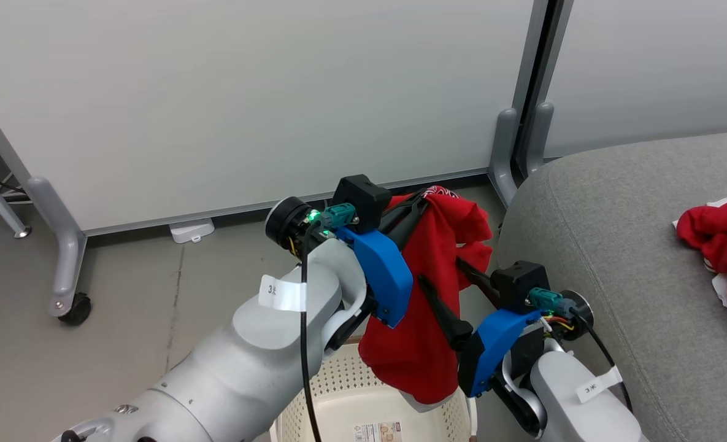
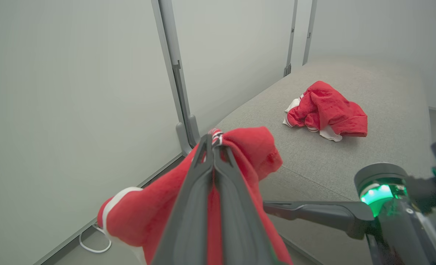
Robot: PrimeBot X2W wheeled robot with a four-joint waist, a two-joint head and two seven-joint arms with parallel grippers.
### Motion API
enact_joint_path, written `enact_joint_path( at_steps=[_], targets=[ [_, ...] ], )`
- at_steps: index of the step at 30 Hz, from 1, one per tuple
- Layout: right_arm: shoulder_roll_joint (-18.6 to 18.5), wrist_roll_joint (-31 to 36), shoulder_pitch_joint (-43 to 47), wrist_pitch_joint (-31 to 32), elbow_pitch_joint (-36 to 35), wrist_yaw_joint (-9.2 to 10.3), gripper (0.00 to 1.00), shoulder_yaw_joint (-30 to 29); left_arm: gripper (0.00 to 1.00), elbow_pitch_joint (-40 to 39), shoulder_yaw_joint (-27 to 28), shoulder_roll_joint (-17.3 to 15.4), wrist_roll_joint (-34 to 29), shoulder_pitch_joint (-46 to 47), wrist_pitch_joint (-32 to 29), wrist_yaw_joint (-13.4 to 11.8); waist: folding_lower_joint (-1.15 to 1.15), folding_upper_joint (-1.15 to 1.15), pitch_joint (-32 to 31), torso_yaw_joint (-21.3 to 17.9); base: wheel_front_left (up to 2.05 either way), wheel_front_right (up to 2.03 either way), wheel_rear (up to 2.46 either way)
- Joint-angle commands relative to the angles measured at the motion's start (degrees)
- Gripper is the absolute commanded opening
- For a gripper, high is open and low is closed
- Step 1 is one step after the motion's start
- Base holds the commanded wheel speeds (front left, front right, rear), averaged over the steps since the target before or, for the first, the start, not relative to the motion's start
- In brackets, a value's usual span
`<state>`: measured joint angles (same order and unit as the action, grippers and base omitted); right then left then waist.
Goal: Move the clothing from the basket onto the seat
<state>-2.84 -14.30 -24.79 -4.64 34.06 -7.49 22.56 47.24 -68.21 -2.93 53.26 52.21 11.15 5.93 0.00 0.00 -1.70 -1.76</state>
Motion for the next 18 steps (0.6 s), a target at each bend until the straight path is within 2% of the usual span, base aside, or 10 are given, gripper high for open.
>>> enact_joint_path(
  at_steps=[1,12,13,14,18],
  targets=[
    [-0.09,-0.71,-1.57,-0.58,1.49,-0.01,1.00,0.57,0.00,-0.29,-0.32,0.04,0.40,0.79,-0.04,0.00,0.00,0.00,0.01,0.05,0.00,0.00,0.00],
    [-0.09,-6.23,-6.69,-1.46,10.35,-0.01,1.00,7.60,0.00,-0.85,-1.76,0.03,2.11,1.09,-0.24,0.24,0.00,0.00,-0.21,0.14,0.00,0.00,0.00],
    [-0.09,-6.88,-7.04,-1.64,10.77,-0.01,0.31,7.99,0.00,-0.88,-1.84,0.03,2.22,1.11,-0.23,0.25,0.00,0.00,-0.23,0.13,0.00,0.00,0.00],
    [-0.09,-7.42,-7.42,-1.79,11.25,-0.01,0.00,8.42,0.00,-0.90,-1.90,0.03,2.31,1.09,-0.23,0.27,0.00,0.00,-0.25,0.12,0.00,0.00,0.00],
    [-0.09,-8.75,-8.34,-2.78,12.94,-0.01,0.00,10.00,0.00,-0.72,-2.11,0.03,2.97,1.13,-0.11,0.43,0.00,0.00,-0.38,0.08,0.00,0.00,0.00]
  ],
)
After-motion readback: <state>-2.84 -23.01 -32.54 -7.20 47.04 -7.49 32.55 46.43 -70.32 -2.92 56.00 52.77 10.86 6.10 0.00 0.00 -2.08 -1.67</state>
